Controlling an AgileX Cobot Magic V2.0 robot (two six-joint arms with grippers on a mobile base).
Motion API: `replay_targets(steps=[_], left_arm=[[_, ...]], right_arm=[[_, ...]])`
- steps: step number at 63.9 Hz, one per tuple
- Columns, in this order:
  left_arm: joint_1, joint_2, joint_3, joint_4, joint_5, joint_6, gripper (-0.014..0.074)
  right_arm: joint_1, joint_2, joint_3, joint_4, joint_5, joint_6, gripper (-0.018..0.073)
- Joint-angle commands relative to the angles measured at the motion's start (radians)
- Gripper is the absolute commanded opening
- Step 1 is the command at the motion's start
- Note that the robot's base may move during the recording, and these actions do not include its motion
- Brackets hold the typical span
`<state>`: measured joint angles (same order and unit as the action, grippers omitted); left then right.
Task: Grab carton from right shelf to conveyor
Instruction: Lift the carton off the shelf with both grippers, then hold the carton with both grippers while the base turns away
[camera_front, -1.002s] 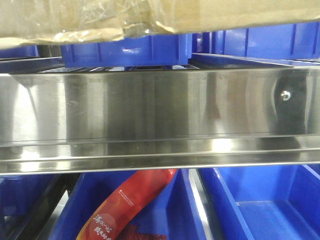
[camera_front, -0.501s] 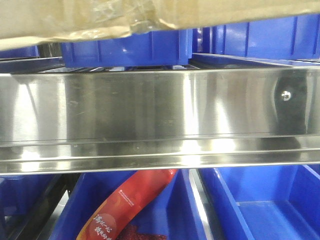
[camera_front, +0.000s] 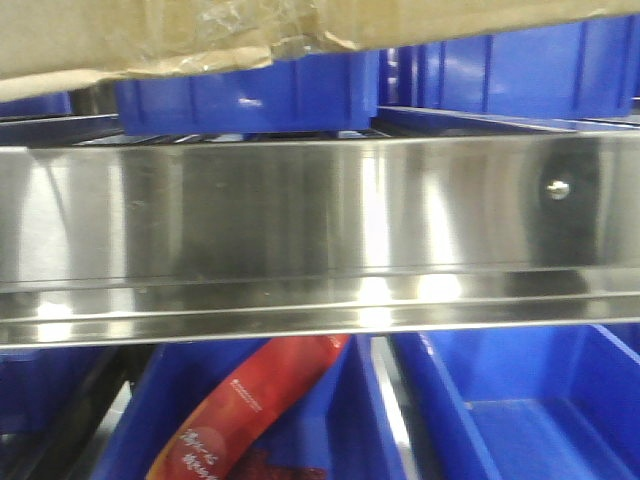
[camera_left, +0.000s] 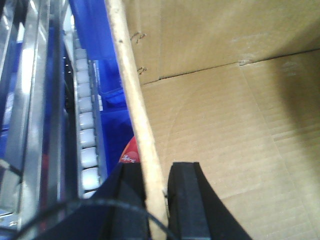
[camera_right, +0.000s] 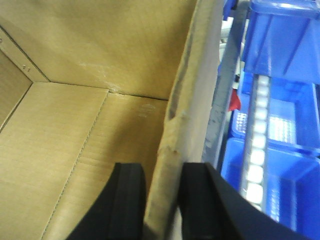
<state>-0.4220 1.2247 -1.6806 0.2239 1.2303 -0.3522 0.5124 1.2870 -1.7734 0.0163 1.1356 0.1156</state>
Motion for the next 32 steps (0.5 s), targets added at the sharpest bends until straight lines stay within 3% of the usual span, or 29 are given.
replay_targets(steps=[1,32], left_arm=[[-0.008,-0.014,-0.004,-0.031,-0.009,0.004,-0.0006],[-0.008,-0.014,-0.004,-0.03,-0.009,0.004,-0.0006]], right_arm=[[0.0,-0.015,-0.007,-0.001,-0.088,-0.012,-0.0061],[0.0,-0.004,-0.007,-0.001,-0.095,-0.012,-0.0061]])
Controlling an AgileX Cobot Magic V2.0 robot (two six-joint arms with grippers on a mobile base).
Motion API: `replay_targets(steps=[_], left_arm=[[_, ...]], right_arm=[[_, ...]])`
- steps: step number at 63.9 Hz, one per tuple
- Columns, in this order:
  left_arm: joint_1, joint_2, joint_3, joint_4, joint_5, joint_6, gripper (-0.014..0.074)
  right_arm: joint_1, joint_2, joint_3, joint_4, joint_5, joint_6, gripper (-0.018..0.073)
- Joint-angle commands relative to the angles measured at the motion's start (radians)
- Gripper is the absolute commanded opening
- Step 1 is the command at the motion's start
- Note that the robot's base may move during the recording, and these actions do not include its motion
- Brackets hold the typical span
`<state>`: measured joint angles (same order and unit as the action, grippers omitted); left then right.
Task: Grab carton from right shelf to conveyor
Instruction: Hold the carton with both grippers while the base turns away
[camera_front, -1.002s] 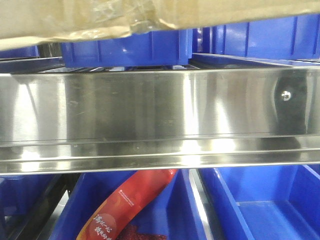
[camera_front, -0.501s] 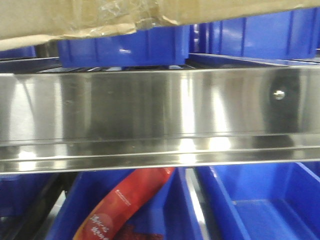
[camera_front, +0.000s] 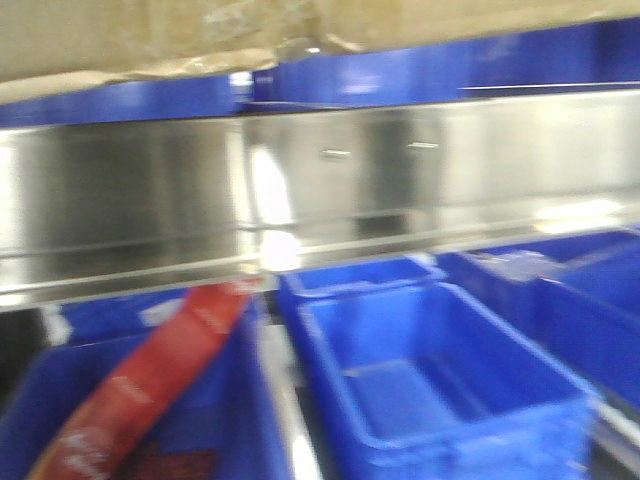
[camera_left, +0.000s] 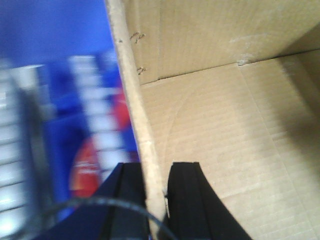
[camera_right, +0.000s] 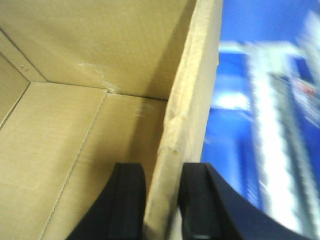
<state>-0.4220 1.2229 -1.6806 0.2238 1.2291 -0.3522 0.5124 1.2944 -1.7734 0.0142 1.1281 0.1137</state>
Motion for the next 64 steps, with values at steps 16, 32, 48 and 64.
replay_targets(steps=[16,32,48,64], left_arm=[[-0.008,-0.015,-0.004,-0.005,-0.008,0.004,-0.0006],[-0.008,-0.015,-0.004,-0.005,-0.008,0.004,-0.0006],[-0.008,-0.015,-0.004,-0.003,-0.008,0.004,-0.0006],[-0.008,-0.015,-0.004,-0.002,-0.008,0.004,-0.0006]], right_arm=[[0.0,-0.012,-0.007,0.031,-0.088,-0.01,-0.0061],[0.0,-0.012,-0.007,0.038,-0.088,-0.01,-0.0061],[0.0,-0.012,-0.007,0.038,-0.088,-0.01,-0.0061],[0.0,-0.012,-0.007,0.038,-0.088,-0.01,-0.0061]])
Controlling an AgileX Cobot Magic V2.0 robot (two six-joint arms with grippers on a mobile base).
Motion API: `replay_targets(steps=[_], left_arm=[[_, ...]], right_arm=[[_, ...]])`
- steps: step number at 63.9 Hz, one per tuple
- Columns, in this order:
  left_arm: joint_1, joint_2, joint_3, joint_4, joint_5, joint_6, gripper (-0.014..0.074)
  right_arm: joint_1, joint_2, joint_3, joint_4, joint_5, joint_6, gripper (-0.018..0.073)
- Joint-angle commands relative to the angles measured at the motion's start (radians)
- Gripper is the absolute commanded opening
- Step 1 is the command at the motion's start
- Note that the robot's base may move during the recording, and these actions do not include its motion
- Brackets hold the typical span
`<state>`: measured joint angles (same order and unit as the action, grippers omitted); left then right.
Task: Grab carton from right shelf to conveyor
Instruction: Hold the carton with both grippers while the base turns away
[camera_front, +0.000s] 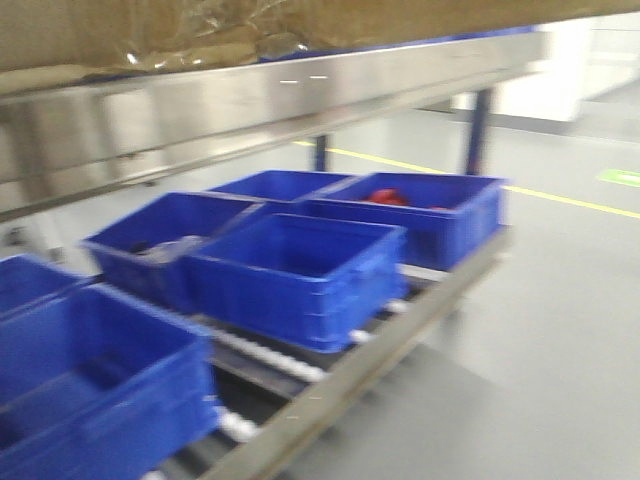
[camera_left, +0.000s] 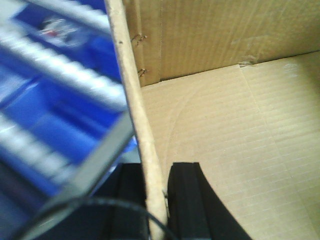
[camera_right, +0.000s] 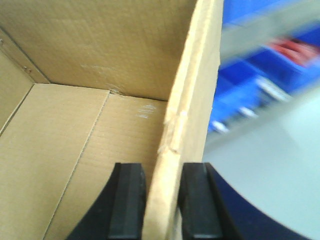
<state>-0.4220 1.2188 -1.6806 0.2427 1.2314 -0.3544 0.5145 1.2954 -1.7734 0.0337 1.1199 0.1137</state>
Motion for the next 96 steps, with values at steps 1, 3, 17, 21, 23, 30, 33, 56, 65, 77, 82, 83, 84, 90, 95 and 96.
replay_targets(steps=[1,3,17,21,23,30,33,56,65,77,82,83,84,90,95,96], left_arm=[[-0.008,-0.011,-0.004,-0.021,-0.01,0.007,-0.0006],[-0.008,-0.011,-0.004,-0.021,-0.01,0.007,-0.0006],[-0.008,-0.011,-0.004,-0.02,-0.01,0.007,-0.0006],[-0.008,-0.011,-0.004,-0.02,-0.01,0.007,-0.0006],[-0.008,-0.011,-0.004,-0.02,-0.01,0.007,-0.0006],[-0.008,-0.011,-0.004,-0.015,-0.01,0.007,-0.0006],[-0.008,-0.011,-0.004,-0.015,-0.01,0.007,-0.0006],[-0.008,-0.011,-0.004,-0.013,-0.01,0.007,-0.0006],[-0.008,-0.011,-0.004,-0.013,-0.01,0.007,-0.0006],[-0.008,-0.011,-0.004,-0.013,-0.01,0.007,-0.0006],[-0.008,-0.011,-0.004,-0.013,-0.01,0.007,-0.0006],[-0.008,-0.011,-0.004,-0.013,-0.01,0.007,-0.0006],[-0.008,-0.011,-0.004,-0.013,-0.01,0.007,-0.0006],[-0.008,-0.011,-0.004,-0.013,-0.01,0.007,-0.0006],[-0.008,-0.011,-0.004,-0.013,-0.01,0.007,-0.0006],[-0.008,-0.011,-0.004,-0.013,-0.01,0.007,-0.0006]], right_arm=[[-0.002,-0.013,-0.007,0.019,-0.079,-0.01,-0.0061],[-0.002,-0.013,-0.007,0.019,-0.079,-0.01,-0.0061],[-0.002,-0.013,-0.007,0.019,-0.079,-0.01,-0.0061],[-0.002,-0.013,-0.007,0.019,-0.079,-0.01,-0.0061],[-0.002,-0.013,-0.007,0.019,-0.079,-0.01,-0.0061],[-0.002,-0.013,-0.007,0.019,-0.079,-0.01,-0.0061],[-0.002,-0.013,-0.007,0.019,-0.079,-0.01,-0.0061],[-0.002,-0.013,-0.007,0.021,-0.079,-0.01,-0.0061],[-0.002,-0.013,-0.007,0.021,-0.079,-0.01,-0.0061],[-0.002,-0.013,-0.007,0.021,-0.079,-0.01,-0.0061],[-0.002,-0.013,-0.007,0.021,-0.079,-0.01,-0.0061],[-0.002,-0.013,-0.007,0.021,-0.079,-0.01,-0.0061],[-0.002,-0.013,-0.007,0.021,-0.079,-0.01,-0.0061],[-0.002,-0.013,-0.007,0.021,-0.079,-0.01,-0.0061],[-0.002,-0.013,-0.007,0.021,-0.079,-0.01,-0.0061],[-0.002,-0.013,-0.007,0.021,-0.079,-0.01,-0.0061]])
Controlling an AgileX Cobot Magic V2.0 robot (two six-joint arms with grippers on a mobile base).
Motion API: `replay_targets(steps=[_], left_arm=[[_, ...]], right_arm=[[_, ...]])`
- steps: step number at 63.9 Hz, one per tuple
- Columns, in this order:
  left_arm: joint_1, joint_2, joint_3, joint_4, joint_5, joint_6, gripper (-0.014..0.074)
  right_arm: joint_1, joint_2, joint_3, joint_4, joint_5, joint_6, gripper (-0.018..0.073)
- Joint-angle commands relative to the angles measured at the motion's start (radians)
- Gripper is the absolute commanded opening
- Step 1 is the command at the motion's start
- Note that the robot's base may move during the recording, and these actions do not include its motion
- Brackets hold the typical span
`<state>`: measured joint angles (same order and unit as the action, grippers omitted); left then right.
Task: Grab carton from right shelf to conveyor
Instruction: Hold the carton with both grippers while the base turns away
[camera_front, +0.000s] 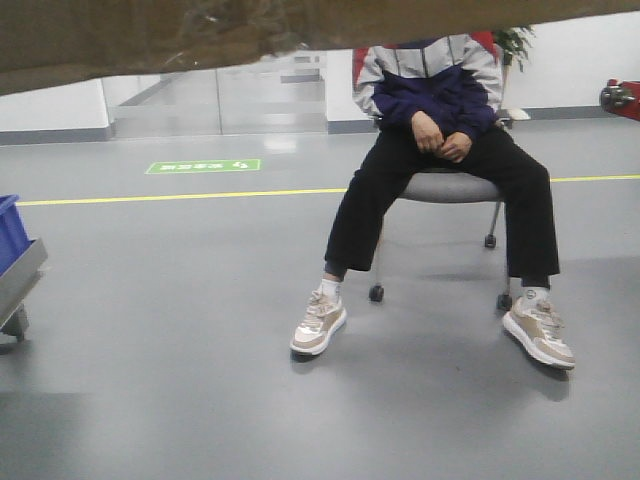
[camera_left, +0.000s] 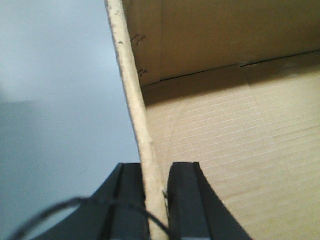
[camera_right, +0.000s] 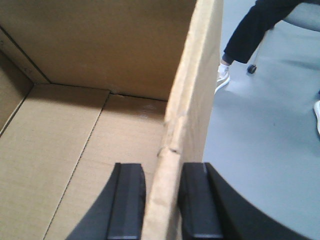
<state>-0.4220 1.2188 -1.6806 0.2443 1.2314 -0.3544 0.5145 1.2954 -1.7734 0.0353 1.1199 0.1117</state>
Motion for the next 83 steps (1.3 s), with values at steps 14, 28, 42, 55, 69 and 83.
replay_targets(steps=[14,28,42,55,69,83], left_arm=[[-0.008,-0.011,-0.004,-0.014,-0.01,0.007,-0.0006],[-0.008,-0.011,-0.004,-0.014,-0.01,0.007,-0.0006],[-0.008,-0.011,-0.004,-0.014,-0.01,0.007,-0.0006],[-0.008,-0.011,-0.004,-0.014,-0.01,0.007,-0.0006],[-0.008,-0.011,-0.004,-0.014,-0.01,0.007,-0.0006],[-0.008,-0.011,-0.004,-0.007,-0.01,0.007,-0.0006]], right_arm=[[-0.002,-0.013,-0.007,0.019,-0.079,-0.008,-0.0061],[-0.002,-0.013,-0.007,0.019,-0.079,-0.008,-0.0061],[-0.002,-0.013,-0.007,0.019,-0.079,-0.008,-0.0061],[-0.002,-0.013,-0.007,0.022,-0.079,-0.008,-0.0061],[-0.002,-0.013,-0.007,0.022,-0.079,-0.008,-0.0061],[-0.002,-0.013,-0.007,0.028,-0.079,-0.008,-0.0061]])
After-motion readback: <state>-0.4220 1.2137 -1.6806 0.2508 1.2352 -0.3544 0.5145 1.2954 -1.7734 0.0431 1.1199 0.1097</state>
